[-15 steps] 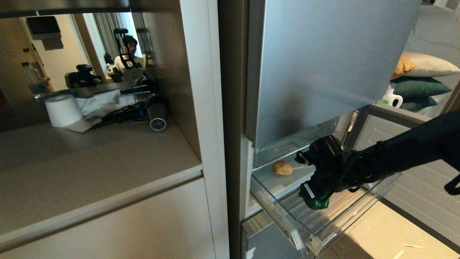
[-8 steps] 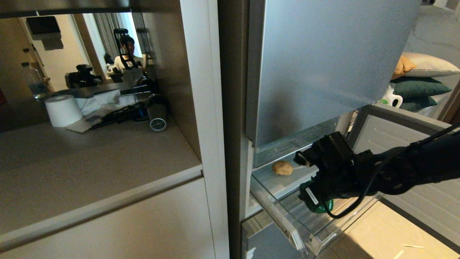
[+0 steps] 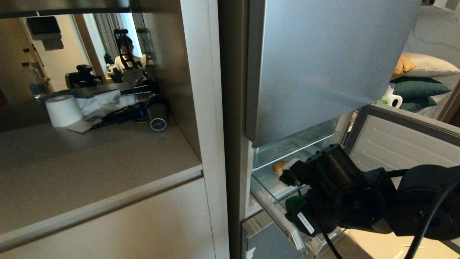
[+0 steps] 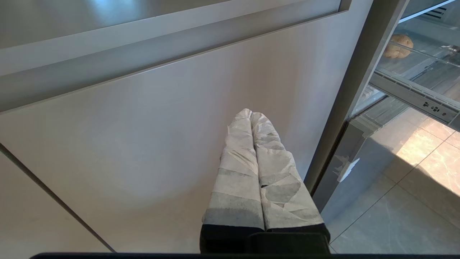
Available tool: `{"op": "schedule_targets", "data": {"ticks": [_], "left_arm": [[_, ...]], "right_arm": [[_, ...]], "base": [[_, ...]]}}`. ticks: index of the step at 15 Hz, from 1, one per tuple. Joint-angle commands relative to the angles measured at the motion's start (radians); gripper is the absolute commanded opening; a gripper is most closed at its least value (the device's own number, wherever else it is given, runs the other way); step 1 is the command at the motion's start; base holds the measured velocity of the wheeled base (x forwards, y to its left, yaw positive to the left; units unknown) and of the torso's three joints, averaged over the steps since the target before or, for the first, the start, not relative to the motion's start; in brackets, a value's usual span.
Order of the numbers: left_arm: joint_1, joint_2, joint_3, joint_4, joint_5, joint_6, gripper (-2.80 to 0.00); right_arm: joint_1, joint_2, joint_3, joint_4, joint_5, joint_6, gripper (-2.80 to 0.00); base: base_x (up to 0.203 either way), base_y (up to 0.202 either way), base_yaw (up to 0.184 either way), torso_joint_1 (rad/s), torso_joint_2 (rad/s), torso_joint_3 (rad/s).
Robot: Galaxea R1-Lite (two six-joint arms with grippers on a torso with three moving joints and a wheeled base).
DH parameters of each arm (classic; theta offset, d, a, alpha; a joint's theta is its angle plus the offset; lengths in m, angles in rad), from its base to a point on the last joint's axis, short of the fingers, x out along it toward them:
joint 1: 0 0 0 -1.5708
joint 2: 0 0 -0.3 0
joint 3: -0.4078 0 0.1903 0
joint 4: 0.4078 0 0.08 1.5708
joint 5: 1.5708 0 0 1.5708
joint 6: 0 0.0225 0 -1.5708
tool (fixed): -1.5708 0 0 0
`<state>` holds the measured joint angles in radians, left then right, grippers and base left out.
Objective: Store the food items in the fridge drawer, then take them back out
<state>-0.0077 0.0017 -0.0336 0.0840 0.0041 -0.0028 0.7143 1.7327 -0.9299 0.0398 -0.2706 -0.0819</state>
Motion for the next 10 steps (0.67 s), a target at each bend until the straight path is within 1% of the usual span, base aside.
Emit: {"op": "schedule_targets", "data": {"ticks": [1, 3, 6, 9, 10], "left_arm": [[0.000, 0.000, 0.000, 0.000, 0.001, 0.000, -2.80], [0.000, 0.001, 0.000, 0.000, 0.001, 0.000, -2.80], [0.000, 0.000, 0.000, 0.000, 0.001, 0.000, -2.80], [0.000, 0.000, 0.000, 0.000, 0.001, 0.000, -2.80], [0.000, 0.000, 0.000, 0.000, 0.001, 0.000, -2.80]], "right_arm": [[0.069, -0.005, -0.019, -0.001, 0.001, 0.007, -2.80], [0.119, 0.041, -0.095, -0.002, 0.001, 0.004, -2.80], [0.158, 0.124, -0.244, -0.015, 0.006, 0.001, -2.80], [0.181, 0.255, -0.394, -0.151, 0.022, -0.029, -2.80], [0.187, 0.293, -0.442, -0.176, 0.025, -0.039, -2.80]], "base": [[0.000, 0.000, 0.000, 0.000, 0.00, 0.000], [0.000, 0.000, 0.000, 0.000, 0.00, 0.000], [0.000, 0.000, 0.000, 0.000, 0.00, 0.000], [0.000, 0.000, 0.000, 0.000, 0.00, 0.000], [0.000, 0.000, 0.000, 0.000, 0.00, 0.000]]}}
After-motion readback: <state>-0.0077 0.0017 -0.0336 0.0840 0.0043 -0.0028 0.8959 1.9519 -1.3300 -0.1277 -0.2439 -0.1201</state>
